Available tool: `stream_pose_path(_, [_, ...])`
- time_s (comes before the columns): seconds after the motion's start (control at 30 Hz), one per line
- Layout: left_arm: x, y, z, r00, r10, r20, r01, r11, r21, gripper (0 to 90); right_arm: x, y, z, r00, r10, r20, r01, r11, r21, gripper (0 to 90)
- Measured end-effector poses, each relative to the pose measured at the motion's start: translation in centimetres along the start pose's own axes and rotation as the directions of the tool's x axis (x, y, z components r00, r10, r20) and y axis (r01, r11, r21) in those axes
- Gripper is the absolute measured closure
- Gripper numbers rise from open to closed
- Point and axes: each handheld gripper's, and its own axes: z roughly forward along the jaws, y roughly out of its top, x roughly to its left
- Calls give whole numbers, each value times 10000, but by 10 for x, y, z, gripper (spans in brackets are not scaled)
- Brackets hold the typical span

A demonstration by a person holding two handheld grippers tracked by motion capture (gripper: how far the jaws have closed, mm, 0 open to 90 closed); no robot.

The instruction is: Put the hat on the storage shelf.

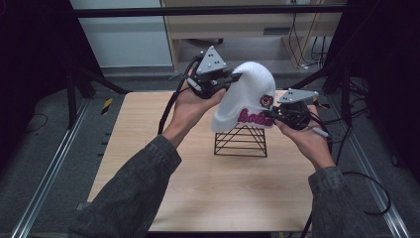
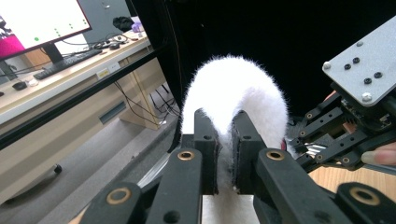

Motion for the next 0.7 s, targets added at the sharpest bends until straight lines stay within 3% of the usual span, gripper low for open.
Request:
stream_pose_path(0.33, [-7,-13,10,9998,18,220,-27,9991,414,828,-1,-15,7,10000,-37,-87,42,9984,559,778])
stream_pose_path(0.7, [-9,-17,13,9996,-8,271,-9,9981,621,827,-2,-23,6,10000,2,-81,3,9977,676,774])
